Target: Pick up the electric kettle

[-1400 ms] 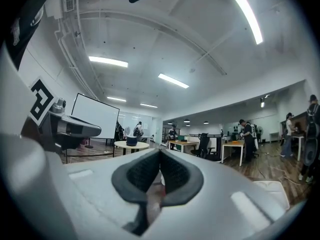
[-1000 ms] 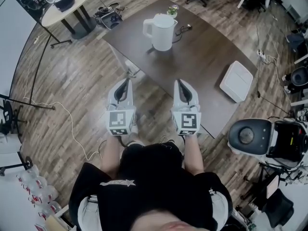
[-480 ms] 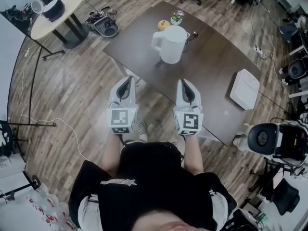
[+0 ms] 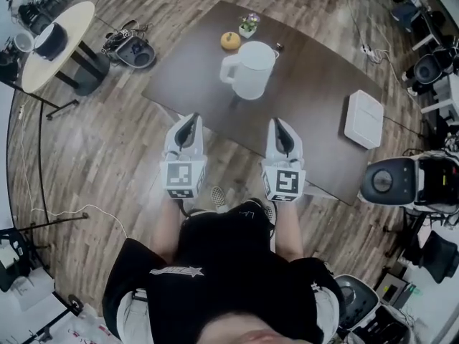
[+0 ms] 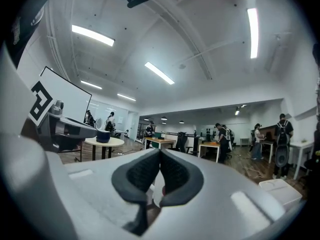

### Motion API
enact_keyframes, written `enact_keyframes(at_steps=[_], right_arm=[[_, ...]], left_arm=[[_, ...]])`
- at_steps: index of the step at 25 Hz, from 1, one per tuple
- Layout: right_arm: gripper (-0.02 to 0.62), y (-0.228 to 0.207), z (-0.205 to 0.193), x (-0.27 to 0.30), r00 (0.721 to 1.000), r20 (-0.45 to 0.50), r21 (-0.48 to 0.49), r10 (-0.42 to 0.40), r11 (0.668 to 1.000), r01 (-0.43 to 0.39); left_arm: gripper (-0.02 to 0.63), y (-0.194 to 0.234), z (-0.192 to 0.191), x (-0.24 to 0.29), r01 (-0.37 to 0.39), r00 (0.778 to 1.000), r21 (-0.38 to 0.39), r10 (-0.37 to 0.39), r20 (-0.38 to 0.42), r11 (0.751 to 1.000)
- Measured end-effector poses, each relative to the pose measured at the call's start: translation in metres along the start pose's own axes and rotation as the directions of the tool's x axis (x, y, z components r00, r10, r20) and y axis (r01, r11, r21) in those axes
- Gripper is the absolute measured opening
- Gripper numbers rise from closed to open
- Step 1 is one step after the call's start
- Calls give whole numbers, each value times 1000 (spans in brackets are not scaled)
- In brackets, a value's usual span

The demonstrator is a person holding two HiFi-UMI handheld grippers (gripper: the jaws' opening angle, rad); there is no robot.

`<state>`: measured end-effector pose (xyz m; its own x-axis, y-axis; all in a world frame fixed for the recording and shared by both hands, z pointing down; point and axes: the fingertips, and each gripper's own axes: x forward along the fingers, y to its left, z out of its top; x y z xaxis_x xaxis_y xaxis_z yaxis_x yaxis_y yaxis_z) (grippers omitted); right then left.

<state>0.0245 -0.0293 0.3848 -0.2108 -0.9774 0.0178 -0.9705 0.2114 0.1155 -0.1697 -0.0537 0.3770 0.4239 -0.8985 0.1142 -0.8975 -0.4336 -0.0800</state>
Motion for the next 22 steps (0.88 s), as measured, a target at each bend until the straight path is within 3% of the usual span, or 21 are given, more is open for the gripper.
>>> enact_keyframes(at_steps=[10, 22], right_arm=[[5, -30, -25, 13, 994, -72, -14, -79, 997, 79], [5, -81, -70, 92, 990, -134, 18, -38, 999, 41]], left_arm=[[11, -11, -18, 48, 78, 997, -6, -78, -25, 997], [11, -9, -50, 139, 45, 993, -24, -47, -109, 999]])
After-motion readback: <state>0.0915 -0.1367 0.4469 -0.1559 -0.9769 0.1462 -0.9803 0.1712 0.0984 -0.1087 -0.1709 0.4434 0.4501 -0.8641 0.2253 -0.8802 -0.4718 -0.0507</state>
